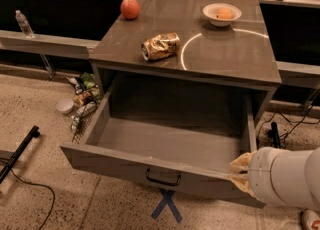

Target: Close top drawer

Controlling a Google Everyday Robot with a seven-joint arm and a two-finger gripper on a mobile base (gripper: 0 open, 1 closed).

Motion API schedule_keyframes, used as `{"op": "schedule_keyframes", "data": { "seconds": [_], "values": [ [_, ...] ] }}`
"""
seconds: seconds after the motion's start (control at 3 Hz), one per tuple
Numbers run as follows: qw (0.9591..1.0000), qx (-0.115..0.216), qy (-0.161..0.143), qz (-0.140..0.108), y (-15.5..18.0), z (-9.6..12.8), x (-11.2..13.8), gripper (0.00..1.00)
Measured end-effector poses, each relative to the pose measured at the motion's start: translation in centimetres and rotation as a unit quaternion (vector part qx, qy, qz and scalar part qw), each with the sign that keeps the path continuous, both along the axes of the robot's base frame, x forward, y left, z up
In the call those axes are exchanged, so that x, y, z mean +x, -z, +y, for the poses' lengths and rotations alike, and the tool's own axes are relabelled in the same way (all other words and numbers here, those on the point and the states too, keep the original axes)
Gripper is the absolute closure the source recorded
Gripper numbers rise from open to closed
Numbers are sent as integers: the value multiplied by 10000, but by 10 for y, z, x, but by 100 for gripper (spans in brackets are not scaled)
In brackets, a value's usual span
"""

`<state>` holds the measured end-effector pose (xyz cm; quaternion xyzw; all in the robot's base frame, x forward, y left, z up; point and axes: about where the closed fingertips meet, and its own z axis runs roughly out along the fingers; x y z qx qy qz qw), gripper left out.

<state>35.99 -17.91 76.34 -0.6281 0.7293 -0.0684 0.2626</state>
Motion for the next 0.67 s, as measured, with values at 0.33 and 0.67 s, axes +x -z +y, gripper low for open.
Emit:
{"op": "schedule_keyframes", "data": {
  "seconds": [0.33, 0.67],
  "values": [
    [9997, 130, 125, -141, 16, 0, -15, 100],
    [9993, 247, 196, -209, 34, 6, -24, 100]
  ]
}}
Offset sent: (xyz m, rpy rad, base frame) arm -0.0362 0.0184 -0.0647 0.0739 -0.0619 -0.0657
